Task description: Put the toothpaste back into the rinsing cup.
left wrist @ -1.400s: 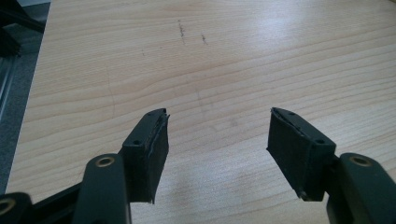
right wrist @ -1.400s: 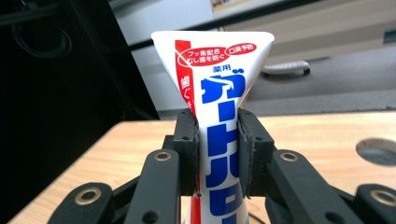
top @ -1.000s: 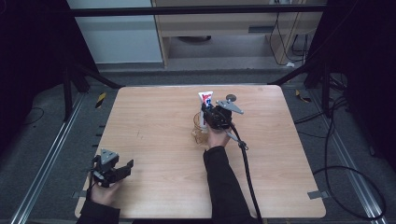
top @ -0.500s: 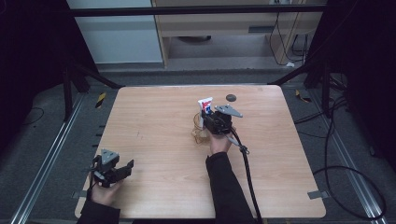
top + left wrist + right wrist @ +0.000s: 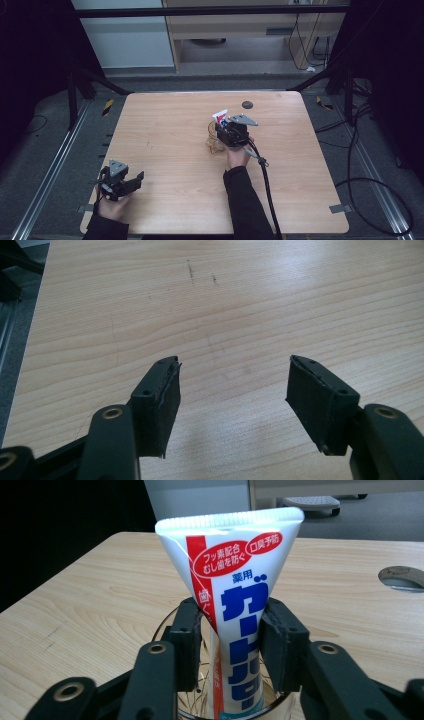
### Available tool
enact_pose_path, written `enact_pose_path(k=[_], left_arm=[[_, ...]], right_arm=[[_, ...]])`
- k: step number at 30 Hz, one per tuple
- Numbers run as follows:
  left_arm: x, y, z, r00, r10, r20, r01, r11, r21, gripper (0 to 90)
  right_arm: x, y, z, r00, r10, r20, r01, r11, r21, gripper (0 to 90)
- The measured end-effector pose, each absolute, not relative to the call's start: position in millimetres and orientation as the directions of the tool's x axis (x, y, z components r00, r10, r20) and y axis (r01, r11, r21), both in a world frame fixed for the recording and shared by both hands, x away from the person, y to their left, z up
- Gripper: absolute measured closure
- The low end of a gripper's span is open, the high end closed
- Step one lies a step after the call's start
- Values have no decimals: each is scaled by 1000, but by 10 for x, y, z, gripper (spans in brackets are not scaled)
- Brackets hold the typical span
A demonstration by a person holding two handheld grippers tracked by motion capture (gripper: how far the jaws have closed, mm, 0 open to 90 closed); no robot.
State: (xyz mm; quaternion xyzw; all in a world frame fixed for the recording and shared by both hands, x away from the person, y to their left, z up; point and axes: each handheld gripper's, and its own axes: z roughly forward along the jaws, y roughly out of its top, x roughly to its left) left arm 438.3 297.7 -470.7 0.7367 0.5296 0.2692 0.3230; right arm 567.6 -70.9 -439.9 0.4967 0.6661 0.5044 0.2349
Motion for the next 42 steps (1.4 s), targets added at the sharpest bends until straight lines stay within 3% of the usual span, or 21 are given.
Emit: enact_pose_path(k=[5,8,14,25,36,42], left_arm=[[4383,2973,-4708,294,954,56,607,-231,760,370],[4380,2968,-4709,296,954,56,607,-232,760,370],[4382,2961,-4714,296,953,58,607,-234,759,369],[4381,2942,-4735,303,950,69,605,-248,757,348],[4382,2924,-4758,316,945,80,592,-262,762,299],[4377,2920,-4762,319,944,83,584,-265,767,269]], right_arm=[[5607,-748,-4294,-411,898,156,375,11,927,492],[5532,-758,-4219,-421,899,120,360,43,932,371],[5344,-797,-4097,-423,905,37,360,131,924,214],[4993,-1062,-4028,-457,888,56,379,137,915,172],[4581,-1474,-4148,-502,862,75,391,149,908,162],[4422,-1712,-4263,-482,873,73,407,150,901,159]])
